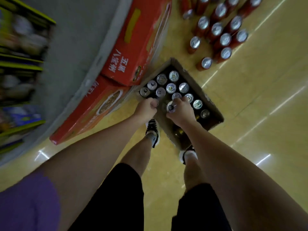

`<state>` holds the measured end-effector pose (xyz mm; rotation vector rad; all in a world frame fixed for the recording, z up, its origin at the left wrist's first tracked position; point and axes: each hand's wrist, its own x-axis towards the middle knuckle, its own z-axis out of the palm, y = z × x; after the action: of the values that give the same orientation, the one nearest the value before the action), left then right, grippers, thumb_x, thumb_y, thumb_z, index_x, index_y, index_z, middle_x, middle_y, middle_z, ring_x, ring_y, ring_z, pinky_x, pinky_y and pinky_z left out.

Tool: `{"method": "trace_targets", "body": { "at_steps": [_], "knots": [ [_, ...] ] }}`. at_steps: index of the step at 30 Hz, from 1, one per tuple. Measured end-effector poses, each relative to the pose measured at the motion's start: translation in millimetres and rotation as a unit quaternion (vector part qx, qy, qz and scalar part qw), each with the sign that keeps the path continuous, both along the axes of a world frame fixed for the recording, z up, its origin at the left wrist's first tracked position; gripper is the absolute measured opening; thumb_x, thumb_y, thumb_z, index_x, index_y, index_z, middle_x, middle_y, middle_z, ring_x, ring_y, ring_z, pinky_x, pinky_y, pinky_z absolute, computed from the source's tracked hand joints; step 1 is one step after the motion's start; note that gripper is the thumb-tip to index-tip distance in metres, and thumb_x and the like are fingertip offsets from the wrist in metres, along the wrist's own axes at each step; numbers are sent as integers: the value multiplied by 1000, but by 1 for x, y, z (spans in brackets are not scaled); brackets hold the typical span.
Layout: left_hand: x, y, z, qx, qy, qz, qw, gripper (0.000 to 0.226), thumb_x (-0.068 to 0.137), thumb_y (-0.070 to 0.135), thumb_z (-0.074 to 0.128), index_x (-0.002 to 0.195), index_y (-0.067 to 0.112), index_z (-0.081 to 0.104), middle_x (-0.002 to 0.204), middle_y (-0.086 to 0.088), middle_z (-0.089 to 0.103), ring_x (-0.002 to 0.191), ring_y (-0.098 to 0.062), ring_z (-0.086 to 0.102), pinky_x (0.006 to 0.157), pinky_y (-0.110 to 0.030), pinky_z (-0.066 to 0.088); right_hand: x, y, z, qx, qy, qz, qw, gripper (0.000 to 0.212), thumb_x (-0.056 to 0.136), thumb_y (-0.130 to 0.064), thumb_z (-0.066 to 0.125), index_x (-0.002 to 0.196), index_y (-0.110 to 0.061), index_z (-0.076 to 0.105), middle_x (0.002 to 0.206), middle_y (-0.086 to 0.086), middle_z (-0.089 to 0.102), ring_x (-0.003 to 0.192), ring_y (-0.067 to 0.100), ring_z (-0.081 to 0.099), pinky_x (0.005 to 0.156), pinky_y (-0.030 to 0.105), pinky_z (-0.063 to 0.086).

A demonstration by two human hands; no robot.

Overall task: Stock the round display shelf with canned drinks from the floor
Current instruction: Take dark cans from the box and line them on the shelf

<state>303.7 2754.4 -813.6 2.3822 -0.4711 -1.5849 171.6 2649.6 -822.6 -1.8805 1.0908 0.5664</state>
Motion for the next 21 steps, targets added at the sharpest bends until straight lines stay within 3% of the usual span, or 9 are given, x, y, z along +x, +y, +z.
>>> {"method": "trace_targets", "body": {
  "at_steps": [3,6,9,12,14,16,21],
  "knots": [
    [-2,-11,71,-9,-19,-21,1000,16,93,9,50,107,8,57,107,-16,58,88,-28,54,70,-38,41,5,-26,78,2,-19,13,1000,42,71,-40,76,94,-12,57,94,4,57,89,28,58,64,26,35],
    [-4,-26,157,-51,-44,-50,996,19,94,10,53,113,7,55,109,-15,59,92,-30,57,78,-43,48,13,-53,172,7,-40,28,999,41,74,-43,76,87,-12,52,75,1,52,74,23,51,56,30,32],
    [-5,-46,246,-100,-64,-45,992,17,90,9,58,106,6,54,97,-9,57,84,-24,55,63,-28,41,21,-75,262,-11,-58,64,996,47,72,-45,74,101,-10,60,84,4,60,80,24,55,57,28,33],
    [1,-60,321,-130,-91,-36,987,28,85,9,64,111,9,54,92,-11,58,80,-26,56,60,-27,35,28,-93,344,-36,-114,75,990,49,67,-39,77,104,-14,57,86,2,64,82,22,60,61,28,38],
    [6,-64,367,-155,-120,-33,980,28,85,9,65,112,11,56,90,-7,60,81,-25,59,59,-22,38,30,-105,400,-41,-155,67,985,46,69,-33,79,105,-17,55,83,1,63,79,23,61,61,33,44],
    [13,-68,417,-173,-136,-27,975,36,82,9,72,115,11,57,95,-5,60,85,-22,58,64,-23,41,32,-113,455,-49,-182,75,979,45,68,-35,82,104,-22,58,85,-2,65,78,18,61,62,29,44],
    [26,-68,537,-219,-77,12,973,47,79,10,79,119,17,56,110,-5,61,88,-18,58,73,-31,51,46,-125,572,-59,-258,118,957,38,68,-25,86,100,-16,69,62,-2,62,43,2,54,44,18,40]
  ]
}}
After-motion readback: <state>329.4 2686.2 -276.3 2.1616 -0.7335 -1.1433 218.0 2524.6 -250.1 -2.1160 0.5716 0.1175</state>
